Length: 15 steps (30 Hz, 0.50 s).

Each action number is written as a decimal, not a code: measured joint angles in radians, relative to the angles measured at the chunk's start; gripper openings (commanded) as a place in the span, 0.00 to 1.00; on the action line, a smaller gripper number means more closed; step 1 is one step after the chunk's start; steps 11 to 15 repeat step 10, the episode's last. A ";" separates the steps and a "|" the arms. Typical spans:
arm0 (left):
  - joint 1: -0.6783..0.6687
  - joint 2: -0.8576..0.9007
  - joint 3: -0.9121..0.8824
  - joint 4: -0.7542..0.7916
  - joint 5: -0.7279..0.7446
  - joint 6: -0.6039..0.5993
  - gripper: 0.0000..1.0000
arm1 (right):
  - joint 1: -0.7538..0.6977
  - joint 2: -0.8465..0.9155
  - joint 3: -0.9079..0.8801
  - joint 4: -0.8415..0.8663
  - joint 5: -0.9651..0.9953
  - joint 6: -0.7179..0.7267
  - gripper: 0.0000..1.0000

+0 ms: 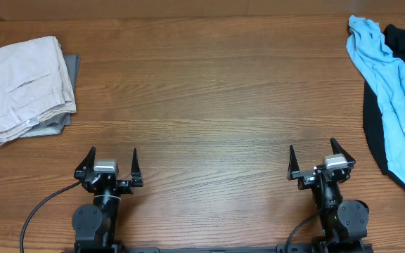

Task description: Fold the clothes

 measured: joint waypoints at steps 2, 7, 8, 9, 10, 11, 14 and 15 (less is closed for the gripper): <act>0.000 0.000 0.000 0.000 0.000 0.000 1.00 | 0.000 0.000 0.000 0.000 0.000 0.000 1.00; 0.000 0.000 0.000 0.000 0.000 0.000 1.00 | 0.000 0.000 0.000 0.000 0.000 0.000 1.00; 0.000 0.000 0.000 0.000 0.000 0.000 1.00 | 0.000 0.000 0.000 0.000 0.000 0.000 1.00; 0.000 0.000 0.000 0.000 0.000 0.000 1.00 | 0.000 0.000 0.000 0.000 0.000 0.000 1.00; 0.000 0.000 0.000 0.000 0.000 0.000 0.99 | 0.000 0.000 0.000 0.000 0.000 0.000 1.00; 0.000 0.000 0.000 0.000 0.000 0.000 0.99 | 0.000 0.000 0.000 0.000 0.000 0.000 1.00; 0.000 0.000 0.000 0.000 0.000 0.000 0.99 | 0.000 0.000 0.000 0.000 0.000 0.000 1.00; 0.000 0.000 0.000 0.000 0.000 0.000 0.99 | 0.000 0.000 0.000 0.000 0.000 0.000 1.00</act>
